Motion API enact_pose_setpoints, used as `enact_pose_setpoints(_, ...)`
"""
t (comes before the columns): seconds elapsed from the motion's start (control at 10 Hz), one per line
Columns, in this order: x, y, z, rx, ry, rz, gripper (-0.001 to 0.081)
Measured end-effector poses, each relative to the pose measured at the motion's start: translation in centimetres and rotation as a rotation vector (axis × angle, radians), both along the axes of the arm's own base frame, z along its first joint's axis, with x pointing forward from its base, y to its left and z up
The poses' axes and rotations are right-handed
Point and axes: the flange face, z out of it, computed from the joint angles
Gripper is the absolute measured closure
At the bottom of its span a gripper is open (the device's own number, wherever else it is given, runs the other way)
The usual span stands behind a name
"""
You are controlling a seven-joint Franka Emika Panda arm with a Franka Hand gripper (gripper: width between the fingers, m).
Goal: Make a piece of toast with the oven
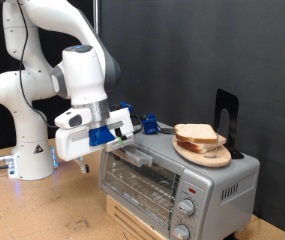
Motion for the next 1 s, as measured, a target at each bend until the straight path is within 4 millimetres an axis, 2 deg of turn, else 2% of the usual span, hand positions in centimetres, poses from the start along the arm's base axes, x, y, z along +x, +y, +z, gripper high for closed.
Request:
enact_pose_setpoints(0.2,0.2,1.5,0.6,0.012,-0.012,0.003,-0.0003)
enact_pose_setpoints(0.4,1.1,3.0,4.1,0.040,-0.071,-0.002,-0.0002)
enact_pose_setpoints(0.6,1.2,4.3,5.8,0.054,-0.065,0.005,-0.0002)
enact_pose_setpoints(1.0,0.1,5.1,6.3,0.045,0.035,0.026,-0.0002)
